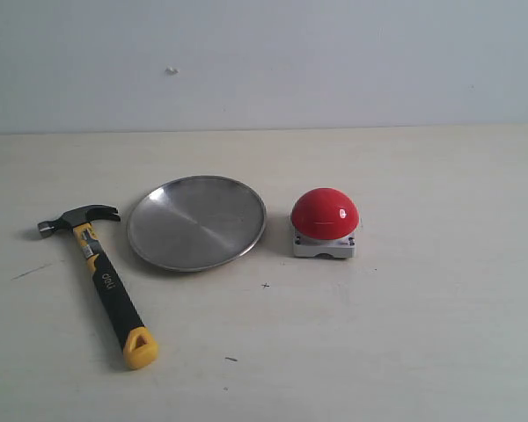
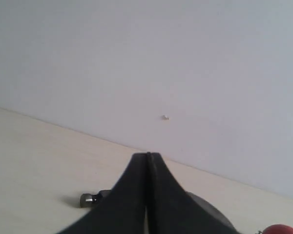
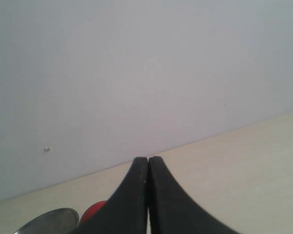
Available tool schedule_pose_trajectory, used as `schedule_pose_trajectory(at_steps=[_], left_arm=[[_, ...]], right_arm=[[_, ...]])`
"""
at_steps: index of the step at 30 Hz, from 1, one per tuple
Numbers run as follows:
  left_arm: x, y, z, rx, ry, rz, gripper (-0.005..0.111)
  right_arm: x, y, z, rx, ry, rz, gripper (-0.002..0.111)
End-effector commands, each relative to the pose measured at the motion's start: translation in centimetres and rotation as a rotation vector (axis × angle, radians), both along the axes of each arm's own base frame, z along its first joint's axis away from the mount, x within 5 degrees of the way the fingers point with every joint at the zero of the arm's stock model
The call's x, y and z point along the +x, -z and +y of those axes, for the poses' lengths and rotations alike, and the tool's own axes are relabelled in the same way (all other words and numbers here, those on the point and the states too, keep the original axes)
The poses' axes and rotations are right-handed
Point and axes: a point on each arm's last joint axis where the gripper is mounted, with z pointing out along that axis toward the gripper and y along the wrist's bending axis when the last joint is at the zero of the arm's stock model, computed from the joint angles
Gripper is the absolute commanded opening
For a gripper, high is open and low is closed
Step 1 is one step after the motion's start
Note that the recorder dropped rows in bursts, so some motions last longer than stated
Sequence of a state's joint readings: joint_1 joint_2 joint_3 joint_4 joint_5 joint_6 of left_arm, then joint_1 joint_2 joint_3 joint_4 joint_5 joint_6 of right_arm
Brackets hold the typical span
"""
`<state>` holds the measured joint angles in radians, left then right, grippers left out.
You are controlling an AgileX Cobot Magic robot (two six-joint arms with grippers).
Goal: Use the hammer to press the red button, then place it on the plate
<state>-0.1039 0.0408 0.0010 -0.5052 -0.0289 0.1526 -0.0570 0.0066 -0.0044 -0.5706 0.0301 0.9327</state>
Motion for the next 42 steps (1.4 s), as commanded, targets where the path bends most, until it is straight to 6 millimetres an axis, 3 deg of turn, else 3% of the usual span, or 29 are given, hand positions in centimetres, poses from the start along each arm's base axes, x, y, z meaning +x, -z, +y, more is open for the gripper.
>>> schedule_pose_trajectory(at_steps=[1,10,15,19,23,30,34,42], left_arm=[[-0.1,-0.3,0.2,-0.052,-0.015,-0.031,0.0],[-0.1,-0.9,0.4,-0.141,-0.031,-0.076,0.0],[-0.3,-3.0,0.7,-0.322,-0.032,-0.151,0.0],[0.5,-5.6,0.8,-0.342,-0.044,-0.165,0.0],[3.1,-9.0,0.3,-0.233,-0.039,-0.069,0.0],[10.0,-14.2,-1.3,0.03,0.061,0.23,0.0],[13.5,-14.8,-0.5,0.06,0.04,0.409,0.0],[16.7,-14.5,2.9,0.126,-0.078,0.812,0.0]], right_arm=[[0.0,0.0,0.0,-0.013,0.001,-0.012,0.0],[0.0,0.0,0.0,-0.012,0.001,-0.012,0.0],[0.0,0.0,0.0,-0.012,0.001,-0.012,0.0],[0.0,0.0,0.0,-0.014,0.001,-0.012,0.0],[0.0,0.0,0.0,-0.014,0.001,-0.012,0.0],[0.0,0.0,0.0,-0.014,0.001,-0.012,0.0],[0.0,0.0,0.0,-0.012,0.001,-0.012,0.0],[0.0,0.0,0.0,-0.014,0.001,-0.012,0.0]])
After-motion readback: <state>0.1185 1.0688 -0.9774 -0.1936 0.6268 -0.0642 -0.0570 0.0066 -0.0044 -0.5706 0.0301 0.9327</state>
